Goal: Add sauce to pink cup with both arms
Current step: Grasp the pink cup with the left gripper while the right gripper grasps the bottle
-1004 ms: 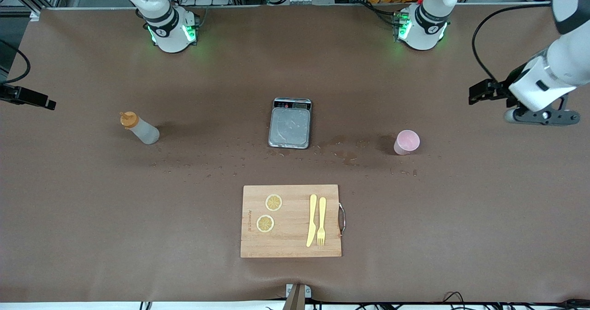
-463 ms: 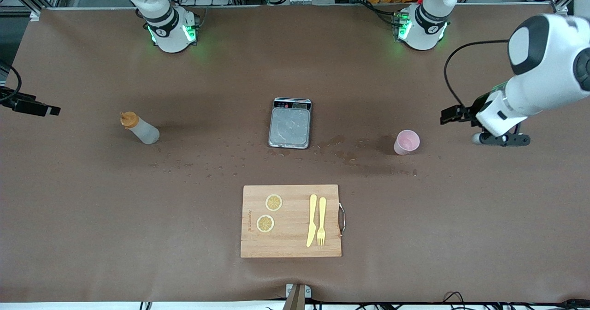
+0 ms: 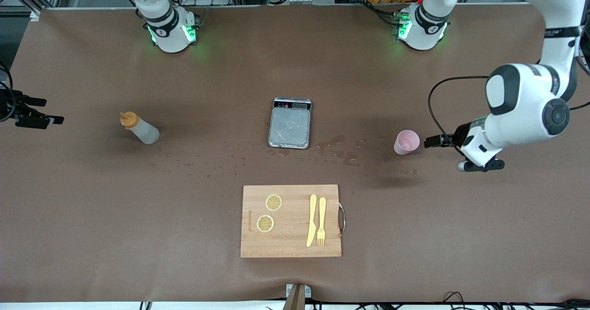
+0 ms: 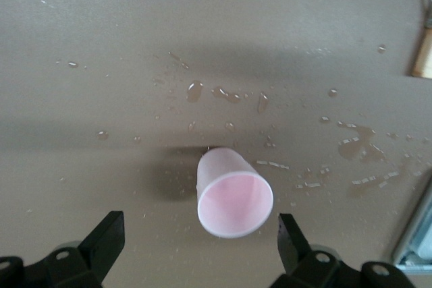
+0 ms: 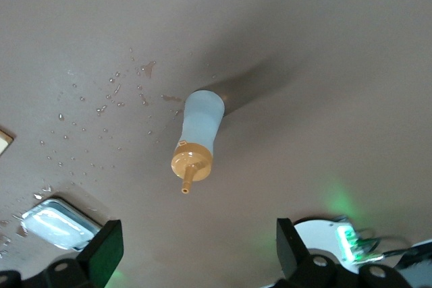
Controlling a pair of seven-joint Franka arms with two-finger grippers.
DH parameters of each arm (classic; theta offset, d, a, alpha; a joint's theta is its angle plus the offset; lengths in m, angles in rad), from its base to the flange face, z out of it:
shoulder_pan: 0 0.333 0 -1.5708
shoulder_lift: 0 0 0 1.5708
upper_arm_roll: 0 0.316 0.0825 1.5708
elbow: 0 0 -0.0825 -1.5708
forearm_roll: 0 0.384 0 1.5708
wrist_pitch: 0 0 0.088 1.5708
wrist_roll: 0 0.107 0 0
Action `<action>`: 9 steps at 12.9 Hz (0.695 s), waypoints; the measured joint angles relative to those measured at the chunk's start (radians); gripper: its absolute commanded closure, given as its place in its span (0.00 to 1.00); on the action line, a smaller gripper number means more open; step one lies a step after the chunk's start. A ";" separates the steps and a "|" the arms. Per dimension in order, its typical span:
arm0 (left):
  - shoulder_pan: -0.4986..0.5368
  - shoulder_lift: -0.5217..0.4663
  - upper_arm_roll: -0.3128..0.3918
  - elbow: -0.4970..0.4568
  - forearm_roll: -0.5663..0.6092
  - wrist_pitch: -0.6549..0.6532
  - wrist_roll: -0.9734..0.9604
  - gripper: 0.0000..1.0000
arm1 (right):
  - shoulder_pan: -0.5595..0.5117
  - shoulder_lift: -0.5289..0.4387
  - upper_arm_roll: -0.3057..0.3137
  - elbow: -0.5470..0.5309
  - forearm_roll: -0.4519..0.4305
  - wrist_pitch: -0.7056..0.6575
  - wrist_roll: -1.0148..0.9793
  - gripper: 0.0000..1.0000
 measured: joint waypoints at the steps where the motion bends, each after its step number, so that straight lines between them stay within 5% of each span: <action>1: -0.001 0.020 -0.003 0.000 -0.001 0.023 -0.014 0.00 | -0.007 0.014 0.000 -0.001 0.030 -0.007 0.043 0.00; 9: -0.047 0.061 -0.016 -0.083 -0.002 0.114 -0.064 0.00 | -0.128 0.252 -0.002 -0.009 0.207 -0.023 0.216 0.00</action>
